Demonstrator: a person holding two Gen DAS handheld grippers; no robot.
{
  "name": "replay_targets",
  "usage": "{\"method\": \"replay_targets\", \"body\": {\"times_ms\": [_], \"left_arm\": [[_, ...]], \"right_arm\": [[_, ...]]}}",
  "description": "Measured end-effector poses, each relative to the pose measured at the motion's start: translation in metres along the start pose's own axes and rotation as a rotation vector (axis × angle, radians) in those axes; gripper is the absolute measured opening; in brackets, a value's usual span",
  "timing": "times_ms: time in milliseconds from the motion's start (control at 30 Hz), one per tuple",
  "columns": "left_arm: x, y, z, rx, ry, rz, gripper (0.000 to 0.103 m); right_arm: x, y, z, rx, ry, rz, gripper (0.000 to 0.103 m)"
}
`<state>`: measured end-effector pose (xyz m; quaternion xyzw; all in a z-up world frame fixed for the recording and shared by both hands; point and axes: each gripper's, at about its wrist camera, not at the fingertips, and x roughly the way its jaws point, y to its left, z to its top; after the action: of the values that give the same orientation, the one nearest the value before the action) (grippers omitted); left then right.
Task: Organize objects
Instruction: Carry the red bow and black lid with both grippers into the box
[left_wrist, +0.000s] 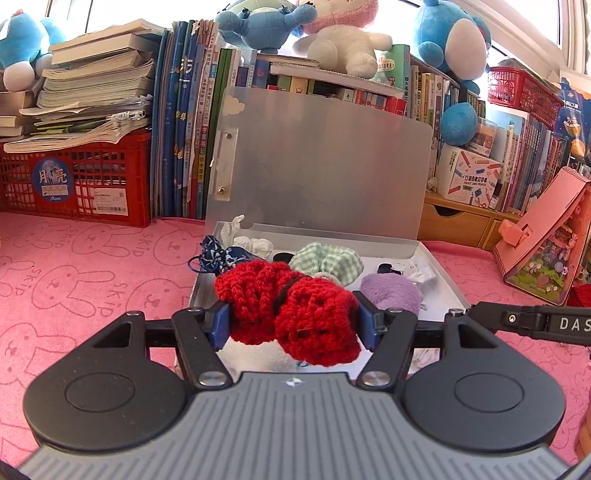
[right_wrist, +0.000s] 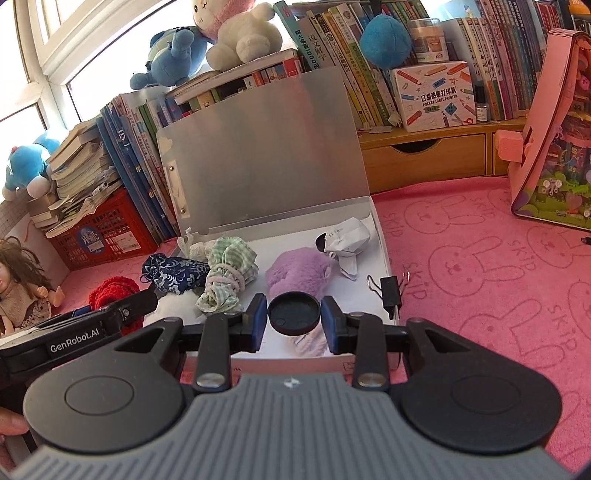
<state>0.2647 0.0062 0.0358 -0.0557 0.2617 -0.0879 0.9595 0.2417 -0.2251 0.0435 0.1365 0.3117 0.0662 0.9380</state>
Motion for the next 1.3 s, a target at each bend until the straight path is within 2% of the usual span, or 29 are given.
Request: {"method": "replay_targets", "body": {"times_ms": [133,267,500,833,1300], "left_arm": [[0.016,-0.021,0.003,0.031,0.006,-0.053,0.069],[0.037,-0.040,0.001,0.054,0.037,-0.076,0.069],[0.062,-0.045,-0.011,0.101,0.069,-0.038,0.070],[0.082,-0.043,-0.008,0.145,0.061,0.032,0.070],[0.098,-0.045,-0.013,0.150,0.050,0.055,0.070]], "right_arm": [[0.007,-0.008,0.009,0.016,0.023,-0.021,0.039],[0.014,-0.016,0.015,0.024,0.035,-0.043,0.039],[0.032,-0.019,0.013,0.032,0.069,-0.034,0.039],[0.061,-0.019,0.010,0.026,0.088,-0.047,0.039],[0.083,-0.015,0.010,-0.001,0.101,-0.045,0.039]]}}
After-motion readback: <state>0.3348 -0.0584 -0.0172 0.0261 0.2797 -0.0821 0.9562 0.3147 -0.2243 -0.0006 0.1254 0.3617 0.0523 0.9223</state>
